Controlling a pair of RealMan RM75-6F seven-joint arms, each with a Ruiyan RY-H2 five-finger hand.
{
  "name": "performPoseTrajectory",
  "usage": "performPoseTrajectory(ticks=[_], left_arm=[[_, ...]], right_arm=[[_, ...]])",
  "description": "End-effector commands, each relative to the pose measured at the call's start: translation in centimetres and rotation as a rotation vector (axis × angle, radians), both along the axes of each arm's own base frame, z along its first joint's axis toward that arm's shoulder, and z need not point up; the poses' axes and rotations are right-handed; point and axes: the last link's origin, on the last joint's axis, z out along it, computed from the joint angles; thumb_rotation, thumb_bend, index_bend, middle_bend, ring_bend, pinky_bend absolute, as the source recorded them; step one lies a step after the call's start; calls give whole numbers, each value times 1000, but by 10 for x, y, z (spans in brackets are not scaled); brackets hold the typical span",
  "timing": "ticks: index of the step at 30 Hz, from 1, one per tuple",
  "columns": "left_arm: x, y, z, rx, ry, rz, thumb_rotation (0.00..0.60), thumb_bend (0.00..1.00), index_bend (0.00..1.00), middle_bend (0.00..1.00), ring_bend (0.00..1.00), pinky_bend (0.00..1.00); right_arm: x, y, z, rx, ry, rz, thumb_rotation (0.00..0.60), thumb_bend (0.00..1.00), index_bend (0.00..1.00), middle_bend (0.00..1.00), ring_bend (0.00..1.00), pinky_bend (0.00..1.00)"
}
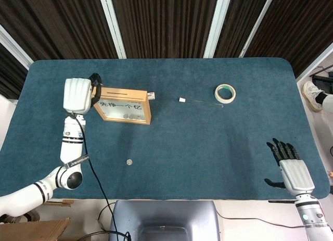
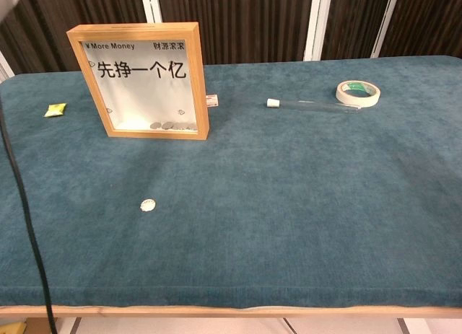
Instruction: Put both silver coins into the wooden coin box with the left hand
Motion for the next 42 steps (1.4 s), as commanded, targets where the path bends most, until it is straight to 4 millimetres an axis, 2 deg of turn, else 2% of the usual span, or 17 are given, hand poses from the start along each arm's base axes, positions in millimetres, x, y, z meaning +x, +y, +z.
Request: performPoseTrajectory(ticks=[1, 4, 13, 39, 42], left_arm=[[3, 5, -12, -23, -8, 15, 600, 492, 603, 1000, 1000, 1000], [3, 8, -22, -41, -8, 30, 600, 491, 603, 1000, 1000, 1000], [8, 12, -36, -56, -3, 44, 600, 487, 603, 1000, 1000, 1000], [4, 13, -55, -88, 17, 66, 600, 454, 602, 1000, 1000, 1000], [4, 12, -56, -91, 25, 64, 600, 452, 563, 1000, 1000, 1000]], right_arm=[[0, 0, 0, 1, -2, 0, 600, 177, 0, 0, 0, 0], [0, 1, 1, 0, -6, 3, 600, 177, 0, 0, 0, 0], [-1, 1, 1, 9, 1, 2, 600, 177, 0, 0, 0, 0], [-1, 1, 5, -3, -12, 2, 600, 177, 0, 0, 0, 0], [-1, 1, 5, -4, -13, 3, 600, 177, 0, 0, 0, 0]])
